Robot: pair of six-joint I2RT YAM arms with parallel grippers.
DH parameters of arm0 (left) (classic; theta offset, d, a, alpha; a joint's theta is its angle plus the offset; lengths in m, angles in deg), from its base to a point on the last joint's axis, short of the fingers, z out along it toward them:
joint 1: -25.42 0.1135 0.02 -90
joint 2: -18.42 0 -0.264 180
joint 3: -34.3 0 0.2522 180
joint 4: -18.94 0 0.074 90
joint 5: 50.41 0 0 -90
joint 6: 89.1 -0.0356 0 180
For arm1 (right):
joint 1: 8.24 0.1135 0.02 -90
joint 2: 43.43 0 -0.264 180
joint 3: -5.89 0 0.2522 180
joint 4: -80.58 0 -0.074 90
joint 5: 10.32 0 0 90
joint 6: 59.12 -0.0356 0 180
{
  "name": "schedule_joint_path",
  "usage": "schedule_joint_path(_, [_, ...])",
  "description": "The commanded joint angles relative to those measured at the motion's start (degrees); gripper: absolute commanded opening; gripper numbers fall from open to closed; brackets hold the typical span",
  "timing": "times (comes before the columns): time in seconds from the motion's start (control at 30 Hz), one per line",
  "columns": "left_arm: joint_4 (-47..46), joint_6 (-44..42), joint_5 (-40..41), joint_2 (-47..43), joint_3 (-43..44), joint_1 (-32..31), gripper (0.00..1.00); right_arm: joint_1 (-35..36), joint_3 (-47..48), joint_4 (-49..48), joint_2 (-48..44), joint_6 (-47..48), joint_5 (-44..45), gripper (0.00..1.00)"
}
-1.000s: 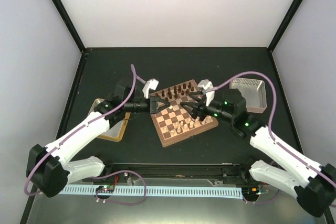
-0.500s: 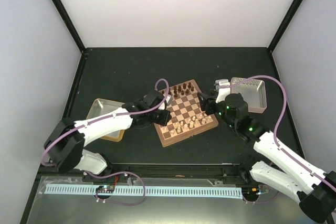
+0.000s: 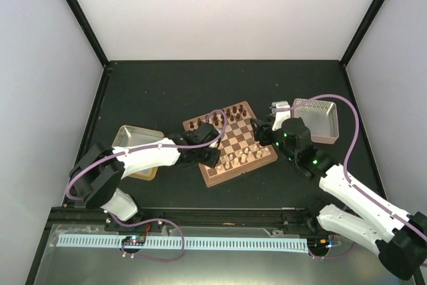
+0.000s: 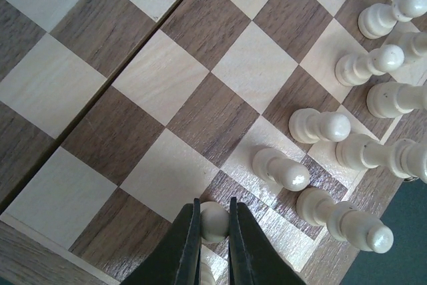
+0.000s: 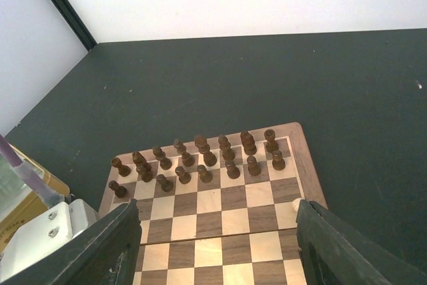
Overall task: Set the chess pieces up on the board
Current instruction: Place the chess piece on the chessboard.
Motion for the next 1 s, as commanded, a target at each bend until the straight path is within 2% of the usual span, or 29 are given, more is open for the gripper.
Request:
schedule_joint_path(0.0, [0.13, -1.26, 0.01, 0.38, 1.99, -0.63, 0.02, 0.08, 0.1, -0.18, 0.45, -0.76, 1.69, 0.65])
schedule_joint_path(0.53, [0.29, -2.0, -1.77, 1.31, 1.83, -1.06, 0.05, 0.08, 0.45, 0.48, 1.85, -1.34, 2.15, 0.65])
schedule_joint_path(0.97, [1.98, -2.48, -1.51, -0.46, 3.24, -1.25, 0.23, 0.08, 1.28, 1.24, 2.0, -1.77, 1.98, 0.65])
